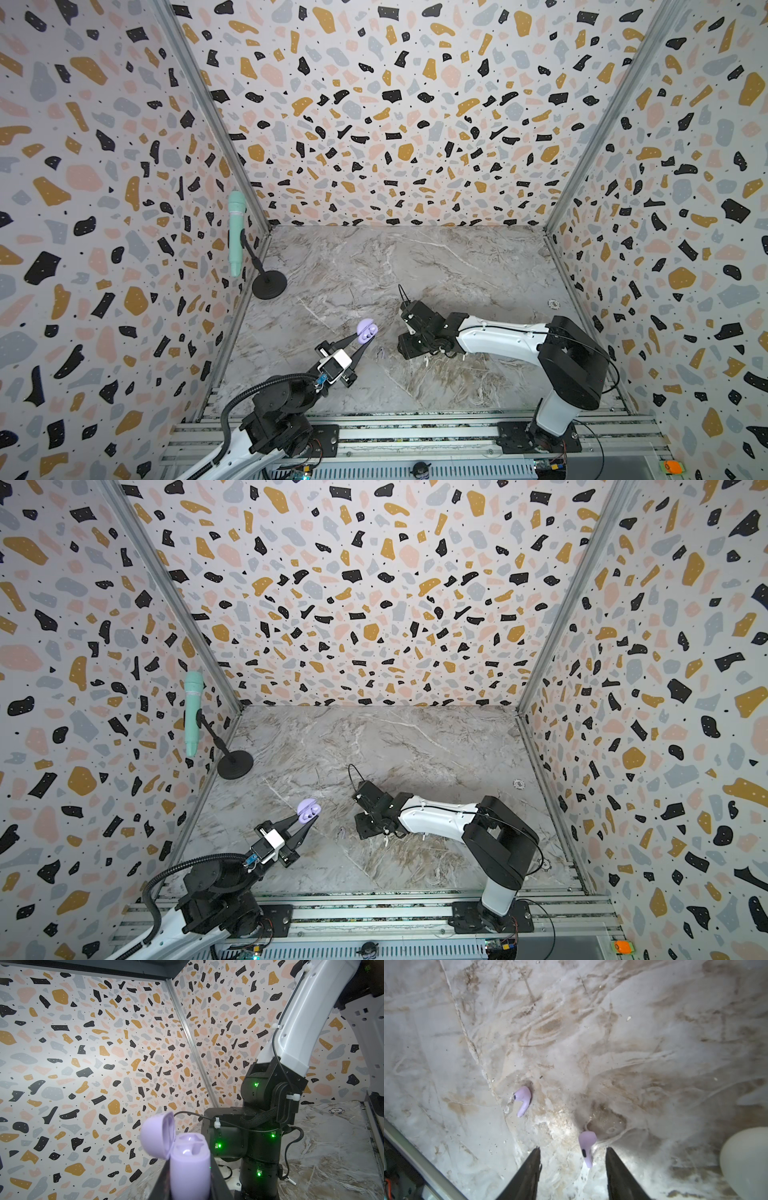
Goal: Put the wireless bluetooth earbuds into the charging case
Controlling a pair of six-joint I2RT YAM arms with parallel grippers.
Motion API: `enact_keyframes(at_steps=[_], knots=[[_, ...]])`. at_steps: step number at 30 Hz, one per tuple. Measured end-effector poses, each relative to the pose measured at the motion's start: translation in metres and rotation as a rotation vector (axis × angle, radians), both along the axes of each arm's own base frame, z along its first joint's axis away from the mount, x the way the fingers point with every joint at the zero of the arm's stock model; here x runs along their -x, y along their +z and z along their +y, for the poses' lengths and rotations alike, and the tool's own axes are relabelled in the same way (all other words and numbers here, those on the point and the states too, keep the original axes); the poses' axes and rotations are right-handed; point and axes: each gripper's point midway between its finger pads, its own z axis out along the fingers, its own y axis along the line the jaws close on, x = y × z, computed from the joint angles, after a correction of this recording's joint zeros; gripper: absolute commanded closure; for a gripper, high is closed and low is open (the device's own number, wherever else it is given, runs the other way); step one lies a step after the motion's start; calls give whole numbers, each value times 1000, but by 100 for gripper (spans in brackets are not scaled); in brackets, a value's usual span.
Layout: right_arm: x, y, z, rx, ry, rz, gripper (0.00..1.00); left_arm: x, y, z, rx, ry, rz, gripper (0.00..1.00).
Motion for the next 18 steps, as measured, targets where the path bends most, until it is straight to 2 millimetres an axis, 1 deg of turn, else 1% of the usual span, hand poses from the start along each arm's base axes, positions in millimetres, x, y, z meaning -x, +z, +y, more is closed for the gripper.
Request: enact_keyframes(at_steps=[8,13,18], knots=[[-2,-12,-2,78,38,4,55,0,0,0,-2,0,1,100],[0,-22,-6,112,51,18,59,0,-1,0,-2,0,1,100],[0,-23,-6,116,61,15,61,0,-1,0,-2,0,1,100]])
